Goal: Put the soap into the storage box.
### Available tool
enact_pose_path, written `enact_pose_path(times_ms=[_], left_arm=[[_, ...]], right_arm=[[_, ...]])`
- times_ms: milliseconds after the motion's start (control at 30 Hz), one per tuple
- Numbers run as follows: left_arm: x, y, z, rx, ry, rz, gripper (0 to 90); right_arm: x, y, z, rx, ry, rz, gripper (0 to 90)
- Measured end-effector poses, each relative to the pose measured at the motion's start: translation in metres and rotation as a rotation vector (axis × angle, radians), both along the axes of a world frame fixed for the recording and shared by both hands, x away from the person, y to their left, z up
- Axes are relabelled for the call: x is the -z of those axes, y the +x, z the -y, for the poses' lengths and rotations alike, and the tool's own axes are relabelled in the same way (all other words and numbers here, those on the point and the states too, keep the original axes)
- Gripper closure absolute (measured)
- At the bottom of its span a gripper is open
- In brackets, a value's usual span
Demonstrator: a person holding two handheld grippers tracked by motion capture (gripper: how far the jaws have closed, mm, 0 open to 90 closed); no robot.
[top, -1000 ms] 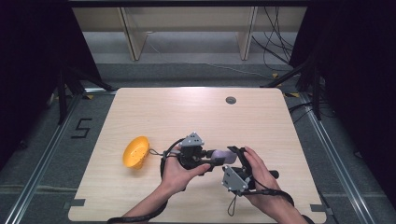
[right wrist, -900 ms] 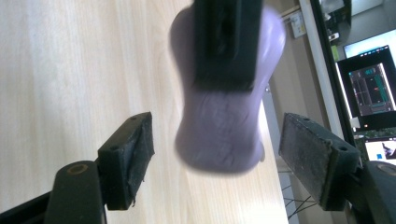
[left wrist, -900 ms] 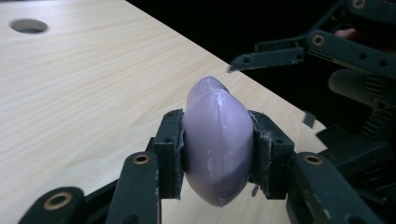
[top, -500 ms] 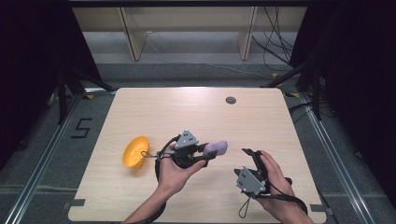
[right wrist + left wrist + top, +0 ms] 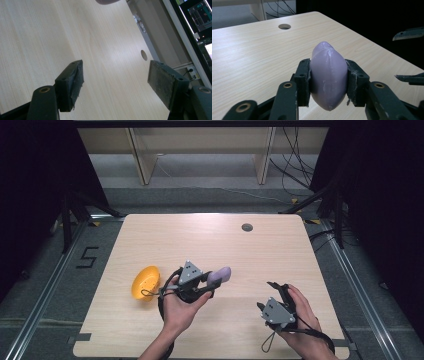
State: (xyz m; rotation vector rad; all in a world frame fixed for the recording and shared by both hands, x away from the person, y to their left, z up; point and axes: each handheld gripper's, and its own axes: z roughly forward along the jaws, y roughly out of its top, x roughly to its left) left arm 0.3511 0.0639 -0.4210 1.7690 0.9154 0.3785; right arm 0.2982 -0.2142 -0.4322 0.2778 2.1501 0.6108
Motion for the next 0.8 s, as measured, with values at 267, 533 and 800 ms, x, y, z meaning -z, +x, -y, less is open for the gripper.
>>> enact_pose_path(times_ms=[267,533,800], left_arm=[[-0.002,-0.008,-0.01,-0.083,0.029,0.077,59.3],[0.001,-0.014,-0.022,-0.137,0.027,0.096,59.3],[-0.001,-0.023,-0.036,-0.206,0.026,0.134,59.3]], right_arm=[[0.004,0.002,0.001,0.006,0.023,-0.04,29.9],[0.006,0.003,0.004,0.034,0.039,-0.056,30.1],[0.009,0.005,0.006,0.039,0.054,-0.071,30.6]])
